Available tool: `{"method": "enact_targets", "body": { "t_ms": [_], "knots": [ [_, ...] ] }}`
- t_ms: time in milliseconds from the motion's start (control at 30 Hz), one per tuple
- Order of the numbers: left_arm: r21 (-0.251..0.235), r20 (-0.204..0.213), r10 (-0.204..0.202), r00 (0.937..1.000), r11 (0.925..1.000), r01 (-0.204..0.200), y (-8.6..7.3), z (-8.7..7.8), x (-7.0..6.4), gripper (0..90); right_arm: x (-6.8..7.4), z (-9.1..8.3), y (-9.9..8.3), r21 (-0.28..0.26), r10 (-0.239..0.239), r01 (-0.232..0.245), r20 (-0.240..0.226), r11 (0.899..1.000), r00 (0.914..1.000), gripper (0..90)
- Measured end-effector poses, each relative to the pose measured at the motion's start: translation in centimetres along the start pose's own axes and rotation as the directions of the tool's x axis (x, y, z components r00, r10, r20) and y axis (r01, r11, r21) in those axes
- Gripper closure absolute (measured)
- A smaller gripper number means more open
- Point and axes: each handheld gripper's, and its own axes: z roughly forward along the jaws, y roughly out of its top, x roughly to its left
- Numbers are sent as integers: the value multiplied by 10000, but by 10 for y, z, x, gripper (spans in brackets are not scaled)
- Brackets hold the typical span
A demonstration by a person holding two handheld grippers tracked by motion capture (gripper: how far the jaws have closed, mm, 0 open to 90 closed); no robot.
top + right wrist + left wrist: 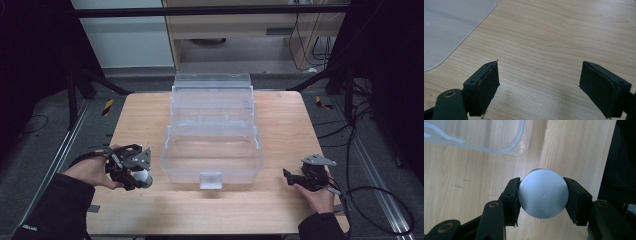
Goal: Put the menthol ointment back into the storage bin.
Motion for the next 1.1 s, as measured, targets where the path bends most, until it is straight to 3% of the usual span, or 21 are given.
{"method": "enact_targets", "body": {
  "t_ms": [267,533,700,1100],
  "knots": [
    [-293,-54,-369,9993,9989,367,7,-11,20,501,1,1,0,112,55,-55,-60,9999,10000,161],
    [-398,-71,-428,9991,9983,425,16,-20,36,502,1,2,0,148,7,-7,-43,9999,10000,161],
    [-512,-84,-374,9993,9980,369,30,-27,46,502,1,1,-1,156,59,-58,-47,9999,10000,161],
    [-664,110,-105,9999,9977,112,53,-17,59,502,0,2,-1,179,29,-28,-84,9998,10000,161]
  ]
}}
